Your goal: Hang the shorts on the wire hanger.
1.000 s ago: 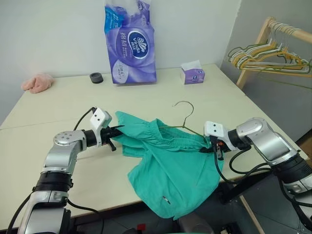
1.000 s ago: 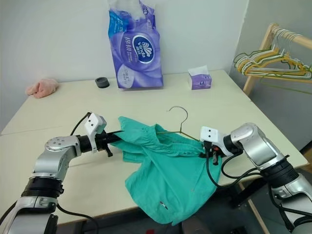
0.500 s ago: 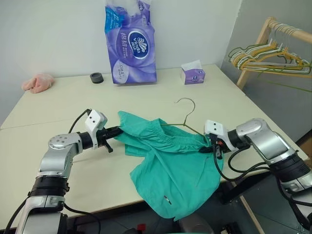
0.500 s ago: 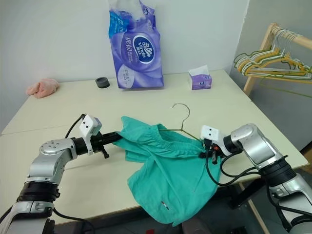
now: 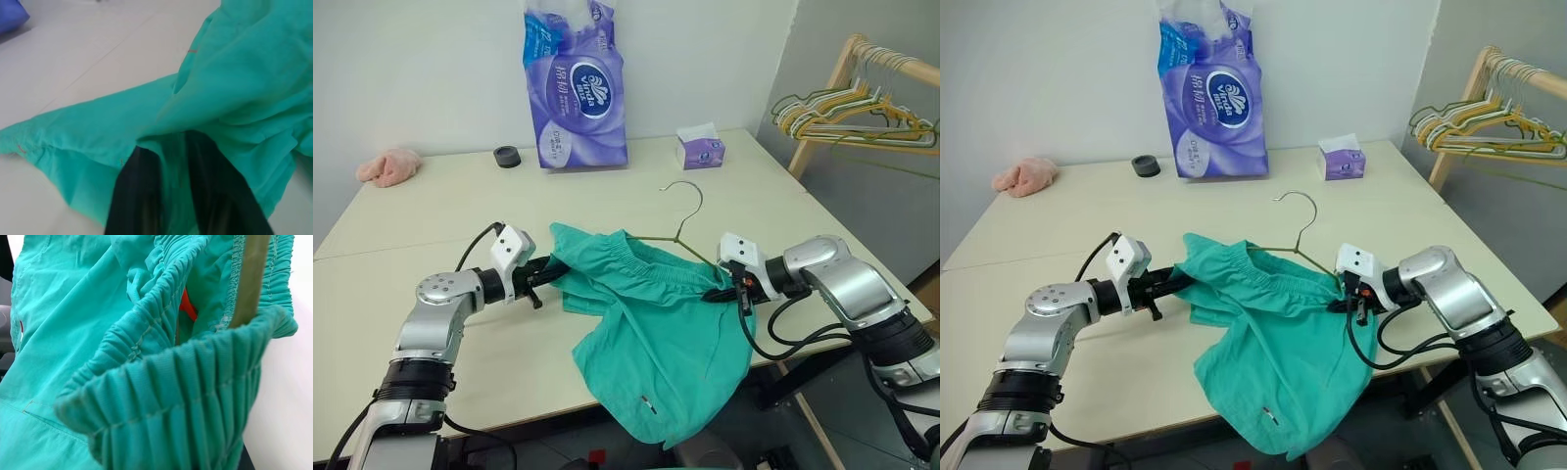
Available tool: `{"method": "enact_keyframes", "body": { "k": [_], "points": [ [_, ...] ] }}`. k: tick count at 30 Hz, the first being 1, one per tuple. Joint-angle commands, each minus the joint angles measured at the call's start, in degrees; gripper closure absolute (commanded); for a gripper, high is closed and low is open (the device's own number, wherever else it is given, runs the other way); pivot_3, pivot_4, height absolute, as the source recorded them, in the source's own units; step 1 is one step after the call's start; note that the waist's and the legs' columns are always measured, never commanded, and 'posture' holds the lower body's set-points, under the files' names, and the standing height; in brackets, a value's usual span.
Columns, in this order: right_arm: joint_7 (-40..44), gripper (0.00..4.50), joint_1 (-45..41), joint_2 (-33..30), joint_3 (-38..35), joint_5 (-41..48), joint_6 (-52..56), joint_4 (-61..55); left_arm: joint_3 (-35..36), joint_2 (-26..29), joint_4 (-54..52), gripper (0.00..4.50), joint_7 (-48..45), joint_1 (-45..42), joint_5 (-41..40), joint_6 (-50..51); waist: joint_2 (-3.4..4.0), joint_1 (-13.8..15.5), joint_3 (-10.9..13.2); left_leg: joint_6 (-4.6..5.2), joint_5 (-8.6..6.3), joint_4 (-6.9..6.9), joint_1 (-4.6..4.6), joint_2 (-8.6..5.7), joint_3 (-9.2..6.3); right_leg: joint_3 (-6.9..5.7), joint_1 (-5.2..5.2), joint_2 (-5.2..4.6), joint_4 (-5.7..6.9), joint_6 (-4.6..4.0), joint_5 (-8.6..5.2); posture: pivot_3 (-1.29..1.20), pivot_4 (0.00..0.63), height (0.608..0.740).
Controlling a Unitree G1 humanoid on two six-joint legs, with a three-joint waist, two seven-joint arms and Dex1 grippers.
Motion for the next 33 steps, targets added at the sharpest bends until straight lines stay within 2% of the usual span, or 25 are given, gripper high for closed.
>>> {"method": "enact_keyframes", "body": {
  "k": [1,3,8,12,16,19,22,24,29,33],
  "points": [
    [-0.96,4.50,-0.48,-0.12,-2.39,1.14,0.35,-2.21,5.33,0.44,-3.24,2.12,2.96,-0.65,-3.25,0.41,0.00,0.01,0.00,0.00,0.00,0.00,0.00,0.00,0.00,0.00,0.00,0.00,0.00,0.00,0.00,-0.29,0.000,0.740],
    [-1.69,4.50,-0.09,0.02,-2.62,1.23,0.76,-2.39,8.09,1.31,-5.98,1.56,3.02,0.31,-6.37,3.55,0.00,-0.03,0.00,0.00,0.00,0.00,-0.01,0.01,-0.01,0.00,0.00,0.00,0.00,0.00,0.00,-0.30,0.000,0.740],
    [-4.24,4.50,1.48,0.33,-4.15,1.95,3.01,-2.46,14.26,6.85,-7.84,1.56,2.16,2.13,-9.28,6.78,0.00,-0.10,0.00,0.00,0.00,-0.02,0.00,0.03,-0.01,-0.01,-0.01,0.01,0.01,0.00,0.00,-0.30,0.000,0.740],
    [-7.59,4.50,2.97,0.99,-6.73,3.11,6.81,-2.18,15.01,9.94,-13.28,1.56,-1.35,3.83,-14.53,13.46,0.00,-0.06,0.00,0.00,0.00,-0.02,-0.01,0.01,0.01,-0.01,-0.01,0.02,-0.02,0.00,-0.01,-0.31,0.001,0.740],
    [-14.09,4.50,5.23,3.04,-12.24,4.11,9.63,-0.72,10.07,10.36,-25.99,1.56,-5.91,4.32,-23.38,23.19,-0.07,0.43,-0.03,-0.01,0.01,0.00,-0.07,-0.12,-0.02,-0.04,0.01,0.02,-0.03,0.04,-0.03,-0.31,0.005,0.740],
    [-18.30,4.50,8.69,3.91,-16.80,5.39,12.75,-2.27,5.58,8.33,-30.52,1.56,-6.46,-0.36,-28.05,28.09,-0.04,0.52,-0.02,-0.01,0.01,0.02,-0.09,-0.22,0.02,0.02,0.01,0.02,-0.02,0.12,-0.08,-0.34,0.016,0.740],
    [-21.30,4.50,12.79,4.48,-21.03,7.96,17.32,-6.56,1.49,6.14,-30.95,1.56,-7.61,-5.47,-29.63,30.12,0.00,0.27,0.00,0.00,0.00,0.04,-0.09,-0.25,0.00,0.01,0.05,0.05,0.00,0.14,-0.09,-0.37,0.023,0.740],
    [-25.53,4.50,14.45,6.18,-25.15,9.42,24.01,-9.58,-0.05,4.58,-30.08,1.56,-8.17,-8.85,-30.75,31.30,0.07,-0.21,0.03,0.00,0.00,0.02,-0.06,-0.23,0.04,0.08,0.05,0.13,-0.01,0.16,-0.10,-0.39,0.031,0.740],
    [-32.71,4.50,16.77,9.21,-33.45,11.29,31.67,-15.36,-2.97,1.86,-27.73,1.56,-9.93,-13.56,-30.99,31.57,0.29,-2.33,0.16,0.01,-0.01,-0.10,0.04,-0.13,0.05,0.17,0.04,0.40,-0.02,0.15,-0.17,-0.45,0.046,0.740],
    [-35.31,4.50,15.36,7.88,-42.89,12.98,46.71,-20.02,-9.03,-2.10,-24.09,1.56,-12.62,-17.79,-25.51,26.31,0.60,-3.19,0.36,0.01,-0.01,-0.13,0.04,-0.13,0.04,0.17,0.04,0.48,-0.04,0.13,-0.25,-0.50,0.061,0.740]
  ]
}}
